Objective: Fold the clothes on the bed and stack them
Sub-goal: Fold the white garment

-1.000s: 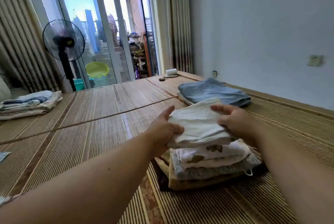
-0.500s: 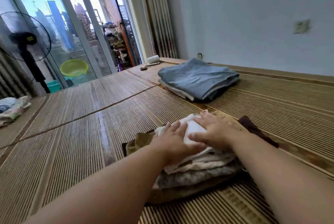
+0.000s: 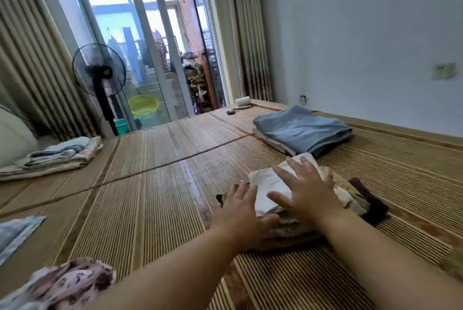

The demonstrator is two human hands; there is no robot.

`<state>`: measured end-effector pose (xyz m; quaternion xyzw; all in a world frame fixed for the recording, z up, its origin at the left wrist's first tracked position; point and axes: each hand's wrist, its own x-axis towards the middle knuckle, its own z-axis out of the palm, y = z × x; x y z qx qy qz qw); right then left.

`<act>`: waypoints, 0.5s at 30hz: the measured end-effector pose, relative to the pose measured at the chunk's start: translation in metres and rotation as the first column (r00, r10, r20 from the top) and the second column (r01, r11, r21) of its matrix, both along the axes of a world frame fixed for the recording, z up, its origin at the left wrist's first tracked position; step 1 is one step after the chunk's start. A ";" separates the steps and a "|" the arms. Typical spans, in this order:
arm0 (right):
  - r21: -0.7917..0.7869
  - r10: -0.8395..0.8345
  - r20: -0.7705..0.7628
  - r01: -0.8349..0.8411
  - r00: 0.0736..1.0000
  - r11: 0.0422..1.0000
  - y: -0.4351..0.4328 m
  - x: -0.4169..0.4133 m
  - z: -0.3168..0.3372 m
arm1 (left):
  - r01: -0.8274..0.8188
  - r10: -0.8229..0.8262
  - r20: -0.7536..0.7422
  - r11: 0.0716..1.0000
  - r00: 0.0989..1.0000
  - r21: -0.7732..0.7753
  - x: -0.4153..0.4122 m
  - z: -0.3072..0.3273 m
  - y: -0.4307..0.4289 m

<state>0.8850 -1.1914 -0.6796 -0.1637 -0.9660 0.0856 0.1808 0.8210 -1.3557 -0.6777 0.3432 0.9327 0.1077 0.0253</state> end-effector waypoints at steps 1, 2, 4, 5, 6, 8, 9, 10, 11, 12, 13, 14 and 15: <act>0.034 0.048 -0.005 -0.048 0.999 0.998 -0.017 0.011 0.007 | 0.014 -0.012 -0.059 0.999 0.998 0.039 0.010 0.010 -0.018; 0.072 0.094 0.012 -0.094 0.996 0.993 -0.037 0.021 0.017 | 0.023 -0.015 -0.111 0.997 0.994 0.071 0.021 0.021 -0.041; 0.090 0.176 0.075 -0.183 0.981 0.979 -0.077 0.039 0.034 | 0.032 -0.015 -0.166 0.994 0.986 0.101 0.045 0.039 -0.088; 0.069 0.215 0.101 -0.223 0.971 0.972 -0.097 0.047 0.042 | 0.025 -0.005 -0.185 0.994 0.983 0.103 0.055 0.045 -0.112; 0.044 0.252 0.120 -0.259 0.960 0.965 -0.115 0.055 0.046 | 0.016 0.006 -0.201 0.994 0.979 0.106 0.065 0.048 -0.134; 0.036 0.319 0.157 -0.329 0.934 0.944 -0.159 0.068 0.053 | -0.039 0.067 -0.207 0.990 0.976 0.138 0.085 0.048 -0.188; 0.033 0.344 0.183 -0.355 0.921 0.934 -0.181 0.075 0.052 | -0.080 0.108 -0.188 0.986 0.976 0.147 0.097 0.044 -0.216; 0.027 0.368 0.205 -0.381 0.907 0.924 -0.201 0.082 0.050 | -0.127 0.151 -0.160 0.980 0.976 0.150 0.106 0.038 -0.241; 0.017 0.396 0.225 -0.410 0.890 0.912 -0.218 0.087 0.047 | -0.170 0.190 -0.135 0.974 0.973 0.147 0.114 0.031 -0.263; 0.012 0.427 0.247 -0.443 0.870 0.896 -0.238 0.091 0.043 | -0.214 0.230 -0.116 0.967 0.966 0.136 0.121 0.024 -0.287; 0.006 0.454 0.269 -0.473 0.849 0.881 -0.256 0.093 0.039 | -0.251 0.263 -0.104 0.961 0.959 0.118 0.125 0.019 -0.307; -0.003 0.475 0.292 -0.496 0.830 0.868 -0.274 0.094 0.035 | -0.282 0.292 -0.093 0.954 0.952 0.103 0.128 0.014 -0.325; -0.016 0.493 0.311 -0.514 0.813 0.857 -0.290 0.094 0.032 | -0.311 0.319 -0.076 0.945 0.945 0.099 0.128 0.011 -0.341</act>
